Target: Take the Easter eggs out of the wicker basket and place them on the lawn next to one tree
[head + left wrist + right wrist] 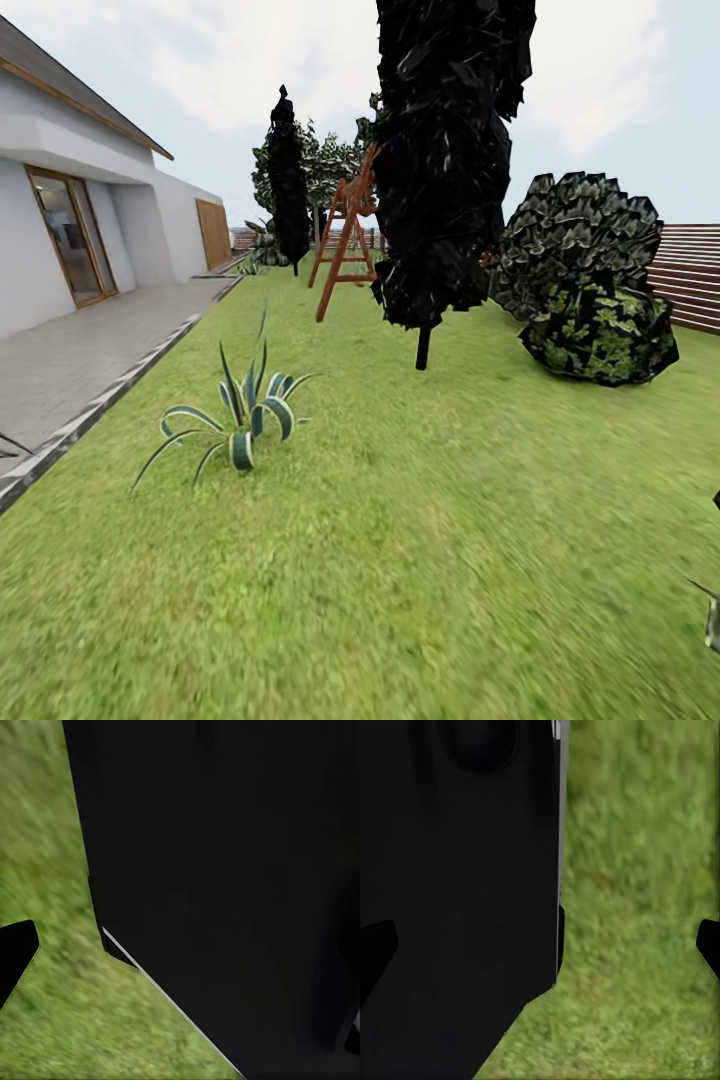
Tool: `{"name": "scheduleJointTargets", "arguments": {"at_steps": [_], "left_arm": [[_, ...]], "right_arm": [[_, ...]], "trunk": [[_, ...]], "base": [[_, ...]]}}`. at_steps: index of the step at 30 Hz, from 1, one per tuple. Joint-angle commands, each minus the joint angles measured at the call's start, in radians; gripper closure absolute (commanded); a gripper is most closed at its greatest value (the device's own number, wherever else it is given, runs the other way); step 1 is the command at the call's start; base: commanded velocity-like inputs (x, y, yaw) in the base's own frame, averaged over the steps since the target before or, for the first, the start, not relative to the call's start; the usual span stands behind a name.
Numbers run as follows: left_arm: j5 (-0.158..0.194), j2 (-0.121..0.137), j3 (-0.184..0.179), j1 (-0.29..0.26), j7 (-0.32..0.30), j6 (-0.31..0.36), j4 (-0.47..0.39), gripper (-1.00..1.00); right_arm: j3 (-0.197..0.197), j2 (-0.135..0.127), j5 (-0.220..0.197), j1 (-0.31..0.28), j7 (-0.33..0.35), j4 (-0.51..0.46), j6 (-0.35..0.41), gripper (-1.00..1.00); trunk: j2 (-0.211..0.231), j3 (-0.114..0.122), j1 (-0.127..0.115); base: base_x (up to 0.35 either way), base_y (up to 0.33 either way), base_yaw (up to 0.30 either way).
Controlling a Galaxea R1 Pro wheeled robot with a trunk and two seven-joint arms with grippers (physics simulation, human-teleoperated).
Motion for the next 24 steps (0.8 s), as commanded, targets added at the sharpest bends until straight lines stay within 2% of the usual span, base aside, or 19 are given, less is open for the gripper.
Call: {"name": "scheduleJointTargets", "arguments": {"at_steps": [1, 13, 24], "left_arm": [[-0.005, 0.000, 0.001, 0.001, -0.003, 0.000, -0.002, -1.00], [-0.005, 0.000, 0.001, 0.001, -0.003, 0.000, -0.002, -1.00], [-0.005, -0.001, 0.001, 0.001, -0.003, 0.000, -0.002, -1.00]], "right_arm": [[0.000, 0.000, 0.000, 0.000, -0.001, 0.000, 0.000, -1.00], [0.000, 0.000, 0.001, 0.000, -0.001, 0.000, 0.000, -1.00], [0.003, 0.000, 0.003, 0.000, -0.003, 0.000, 0.000, -1.00]], "trunk": [[0.000, -0.001, 0.001], [0.000, -0.001, 0.001], [0.000, -0.001, 0.001]], "base": [[0.313, 0.000, 0.000], [0.313, 0.000, 0.003], [0.313, 0.000, 0.231]]}}
